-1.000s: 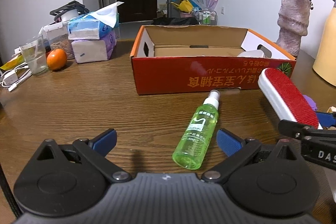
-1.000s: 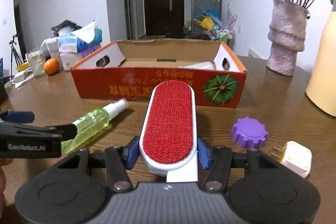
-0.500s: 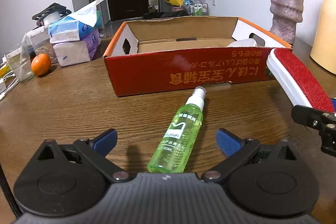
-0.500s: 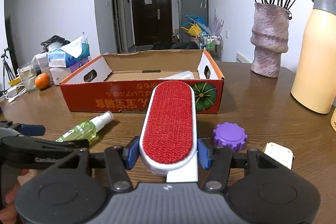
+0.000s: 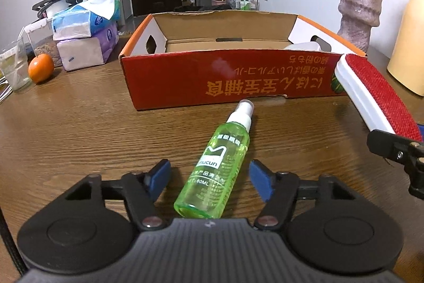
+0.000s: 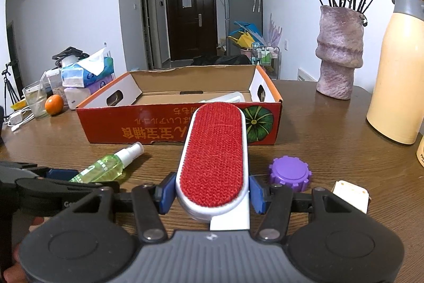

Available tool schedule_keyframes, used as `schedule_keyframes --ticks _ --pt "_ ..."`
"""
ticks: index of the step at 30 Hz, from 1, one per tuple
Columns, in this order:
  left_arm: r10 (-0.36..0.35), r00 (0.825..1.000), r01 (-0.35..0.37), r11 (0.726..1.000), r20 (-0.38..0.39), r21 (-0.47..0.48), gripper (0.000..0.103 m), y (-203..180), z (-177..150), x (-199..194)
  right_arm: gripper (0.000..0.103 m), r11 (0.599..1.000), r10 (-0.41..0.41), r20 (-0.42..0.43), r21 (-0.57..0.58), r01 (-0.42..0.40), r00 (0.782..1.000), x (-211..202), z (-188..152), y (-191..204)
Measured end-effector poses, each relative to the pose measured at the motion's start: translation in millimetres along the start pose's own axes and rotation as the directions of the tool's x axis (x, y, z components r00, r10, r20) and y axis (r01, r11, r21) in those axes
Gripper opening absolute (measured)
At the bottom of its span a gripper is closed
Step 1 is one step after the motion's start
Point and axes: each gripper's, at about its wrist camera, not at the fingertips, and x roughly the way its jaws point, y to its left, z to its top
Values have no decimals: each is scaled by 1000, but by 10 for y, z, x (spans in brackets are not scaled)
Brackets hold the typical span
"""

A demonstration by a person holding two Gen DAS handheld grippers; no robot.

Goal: Organize rigid objects
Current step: 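Grasp the green spray bottle with the left tool while the right tool holds the lint brush, then lift the spray bottle and lint brush and carry both over the cardboard box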

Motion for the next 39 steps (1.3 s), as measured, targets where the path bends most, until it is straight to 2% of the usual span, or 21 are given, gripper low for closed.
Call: schedule_keyframes --ticks 11,12,15,16,26,39 --pt "-18 1000 17 1000 3 18 60 -33 5 1 55 1000 2 0 -1 -2 1000 1 -8 8" --pt "-23 1000 23 1000 3 21 57 -34 5 1 55 1000 2 0 -1 -2 1000 1 -8 9" --pt "-34 999 34 999 11 30 36 -49 0 -23 55 1000 2 0 -1 -2 1000 0 -8 8" --pt "-48 999 47 998 12 29 33 -48 -2 -30 55 1000 2 1 -1 -2 1000 0 -8 8" --pt "-48 999 48 999 8 19 32 -31 -2 -66 55 1000 7 7 0 -7 1000 -14 -15 22" --pt "-62 995 61 998 84 15 32 -74 83 -350 55 1000 12 18 2 -12 1000 -36 9 27"
